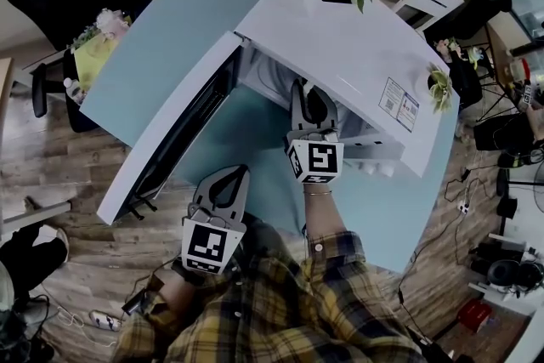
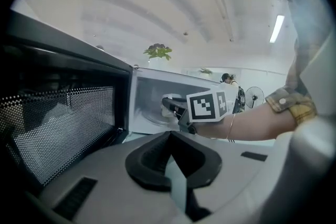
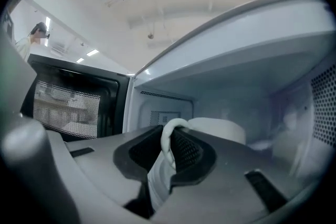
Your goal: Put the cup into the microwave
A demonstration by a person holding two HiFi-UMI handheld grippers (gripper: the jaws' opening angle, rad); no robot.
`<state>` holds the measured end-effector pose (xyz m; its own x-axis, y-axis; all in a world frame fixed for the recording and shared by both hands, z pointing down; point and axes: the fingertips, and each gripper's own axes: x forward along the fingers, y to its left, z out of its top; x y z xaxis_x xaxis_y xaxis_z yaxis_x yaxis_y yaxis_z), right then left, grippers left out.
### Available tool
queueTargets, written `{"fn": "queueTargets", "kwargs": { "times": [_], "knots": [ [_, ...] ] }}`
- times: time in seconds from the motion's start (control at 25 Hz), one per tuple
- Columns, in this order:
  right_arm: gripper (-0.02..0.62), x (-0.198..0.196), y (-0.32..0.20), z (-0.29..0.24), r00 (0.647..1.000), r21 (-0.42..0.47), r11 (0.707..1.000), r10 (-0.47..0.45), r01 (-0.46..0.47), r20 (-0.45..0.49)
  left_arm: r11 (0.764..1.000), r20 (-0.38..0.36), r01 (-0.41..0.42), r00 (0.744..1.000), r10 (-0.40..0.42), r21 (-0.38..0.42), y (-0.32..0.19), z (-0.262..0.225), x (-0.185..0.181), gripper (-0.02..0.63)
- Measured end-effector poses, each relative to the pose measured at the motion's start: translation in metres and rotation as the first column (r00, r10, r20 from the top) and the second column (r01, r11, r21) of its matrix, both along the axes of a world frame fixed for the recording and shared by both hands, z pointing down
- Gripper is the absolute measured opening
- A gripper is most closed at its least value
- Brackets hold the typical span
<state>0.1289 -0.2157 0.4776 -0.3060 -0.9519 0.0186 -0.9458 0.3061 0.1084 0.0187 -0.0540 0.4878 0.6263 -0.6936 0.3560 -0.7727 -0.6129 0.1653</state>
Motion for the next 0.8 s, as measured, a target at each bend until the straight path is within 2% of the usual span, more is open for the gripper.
{"fn": "queueTargets", "kwargs": {
  "times": [0.24,0.68,0.8],
  "knots": [
    [0.051,-0.003,0.007,0.007,1.000,-0.015,1.000,0.014,-0.014,-0.010,1.000,-0.003,0.003,1.000,-0.003,0.003,-0.001,0.000,0.002,-0.008],
    [0.048,-0.010,0.009,0.029,0.998,-0.100,0.995,0.027,-0.032,-0.049,1.000,-0.016,0.018,1.000,-0.018,0.002,0.000,-0.001,0.001,-0.008],
    [0.048,-0.012,0.005,0.030,0.999,-0.116,0.993,0.024,-0.027,-0.025,1.000,-0.017,0.027,1.000,-0.027,0.001,0.001,-0.001,-0.002,-0.008]
  ]
}}
